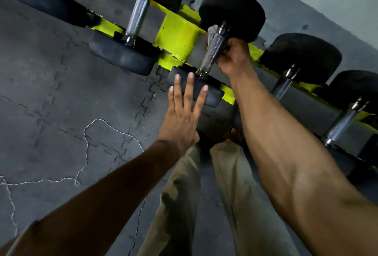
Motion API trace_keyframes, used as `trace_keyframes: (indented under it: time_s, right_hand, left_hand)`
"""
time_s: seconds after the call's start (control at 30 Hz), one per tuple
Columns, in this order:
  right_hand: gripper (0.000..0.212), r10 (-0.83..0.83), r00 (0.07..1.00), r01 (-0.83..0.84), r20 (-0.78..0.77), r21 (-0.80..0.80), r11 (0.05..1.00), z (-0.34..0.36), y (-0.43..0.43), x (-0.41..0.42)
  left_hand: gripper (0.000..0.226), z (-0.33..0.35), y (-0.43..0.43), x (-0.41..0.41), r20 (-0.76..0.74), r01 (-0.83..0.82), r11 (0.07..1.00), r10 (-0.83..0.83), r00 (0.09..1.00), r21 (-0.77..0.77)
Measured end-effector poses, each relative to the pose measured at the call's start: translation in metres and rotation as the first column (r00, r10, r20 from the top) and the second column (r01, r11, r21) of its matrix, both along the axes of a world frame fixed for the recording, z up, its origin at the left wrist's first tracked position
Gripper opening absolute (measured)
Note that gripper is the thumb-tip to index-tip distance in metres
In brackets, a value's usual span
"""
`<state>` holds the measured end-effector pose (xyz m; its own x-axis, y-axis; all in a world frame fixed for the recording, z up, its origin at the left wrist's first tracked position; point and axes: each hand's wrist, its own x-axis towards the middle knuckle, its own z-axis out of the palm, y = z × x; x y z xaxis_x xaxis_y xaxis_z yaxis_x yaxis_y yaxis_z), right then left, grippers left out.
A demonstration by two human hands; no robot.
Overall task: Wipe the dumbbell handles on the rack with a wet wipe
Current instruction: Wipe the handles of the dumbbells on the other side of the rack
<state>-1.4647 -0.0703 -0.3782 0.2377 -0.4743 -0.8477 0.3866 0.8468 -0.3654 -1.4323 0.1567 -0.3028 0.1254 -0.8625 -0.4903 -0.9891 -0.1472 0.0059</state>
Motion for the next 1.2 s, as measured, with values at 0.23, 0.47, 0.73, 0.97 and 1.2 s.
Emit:
trace_keyframes:
  time_s: [0.23,0.47,0.73,0.97,1.2]
  right_hand:
    - [0.008,-0.106,0.894,-0.021,-0.435,-0.277,0.961,-0.010,0.021,-0.003]
    - [0.018,-0.243,0.372,-0.923,-0.896,-0.384,0.003,0.010,0.034,-0.035]
    - [0.036,-0.338,0.264,-0.880,-0.903,-0.082,-0.468,0.014,0.004,-0.057]
    - [0.023,-0.065,-0.103,-0.688,-0.993,0.118,-0.716,0.043,0.016,-0.016]
    - [0.025,-0.097,-0.178,-0.741,-0.979,0.198,-0.642,0.060,-0.016,-0.013]
  left_hand:
    - [0.131,0.005,-0.002,0.000,-0.001,0.019,1.000,-0.019,1.000,0.018]
    - [0.131,0.004,-0.001,0.000,-0.013,0.002,1.000,-0.002,1.000,0.009]
    - [0.132,0.000,-0.001,-0.001,0.020,0.006,1.000,-0.006,1.000,0.021]
    - [0.140,-0.003,-0.001,-0.001,0.034,-0.025,0.999,0.024,0.999,0.024]
    - [0.139,-0.003,-0.001,0.000,0.065,-0.034,0.999,0.034,0.997,0.005]
